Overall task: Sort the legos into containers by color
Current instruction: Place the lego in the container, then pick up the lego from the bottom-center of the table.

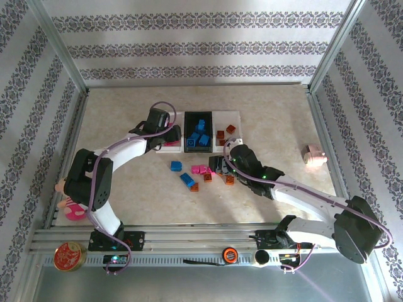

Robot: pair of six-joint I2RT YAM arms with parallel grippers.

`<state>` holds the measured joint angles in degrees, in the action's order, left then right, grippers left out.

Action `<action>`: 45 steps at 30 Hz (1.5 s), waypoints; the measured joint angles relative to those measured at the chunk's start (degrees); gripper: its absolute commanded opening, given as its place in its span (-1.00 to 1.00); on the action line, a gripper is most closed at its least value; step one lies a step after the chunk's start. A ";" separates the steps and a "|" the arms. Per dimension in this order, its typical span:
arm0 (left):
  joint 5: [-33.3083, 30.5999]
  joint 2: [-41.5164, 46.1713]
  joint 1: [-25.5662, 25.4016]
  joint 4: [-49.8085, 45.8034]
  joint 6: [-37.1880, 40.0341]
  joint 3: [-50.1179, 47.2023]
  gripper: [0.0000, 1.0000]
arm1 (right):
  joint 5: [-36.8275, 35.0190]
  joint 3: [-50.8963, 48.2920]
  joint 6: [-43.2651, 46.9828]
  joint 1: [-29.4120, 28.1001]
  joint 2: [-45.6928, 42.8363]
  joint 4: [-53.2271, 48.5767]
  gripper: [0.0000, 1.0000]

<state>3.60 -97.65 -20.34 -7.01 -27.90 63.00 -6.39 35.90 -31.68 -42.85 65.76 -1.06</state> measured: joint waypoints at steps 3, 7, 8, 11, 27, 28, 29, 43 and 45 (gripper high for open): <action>1.38 1.64 0.00 0.17 -0.46 0.22 0.60 | 0.07 -0.92 -0.22 0.00 0.00 -0.70 0.51; 3.52 8.24 -0.20 0.79 -1.29 -1.05 0.76 | 0.87 -2.21 -1.16 0.00 0.02 -1.01 0.51; 4.02 10.71 -0.28 1.42 -1.60 -2.10 0.81 | 1.14 -2.40 -1.25 -0.02 0.07 -1.11 0.51; 6.10 18.82 -0.50 4.17 -3.13 -7.21 0.99 | 1.97 -2.56 -1.40 -0.07 1.01 -1.31 0.51; 8.52 48.13 -0.70 3.08 -9.05 -33.55 0.99 | 11.87 10.62 4.74 -9.88 23.23 -2.56 0.44; 8.15 49.70 -0.70 2.47 -9.05 -33.77 0.99 | 12.02 11.32 4.96 -9.92 24.13 -2.62 0.44; 7.87 51.06 -0.70 1.86 -9.05 -33.99 0.99 | 12.15 11.89 5.14 -9.92 24.90 -2.73 0.44; 3.65 56.83 -0.70 -3.02 -10.12 -38.40 0.99 | 10.03 20.28 8.15 -13.25 33.64 -8.85 0.39; 3.58 56.70 -0.70 -3.04 -10.12 -38.40 0.99 | 9.22 21.14 8.55 -13.64 34.51 -9.60 0.32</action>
<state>7.18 -40.95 -21.04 -10.04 -38.02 24.60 2.83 57.04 -23.14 -56.49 100.27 -10.66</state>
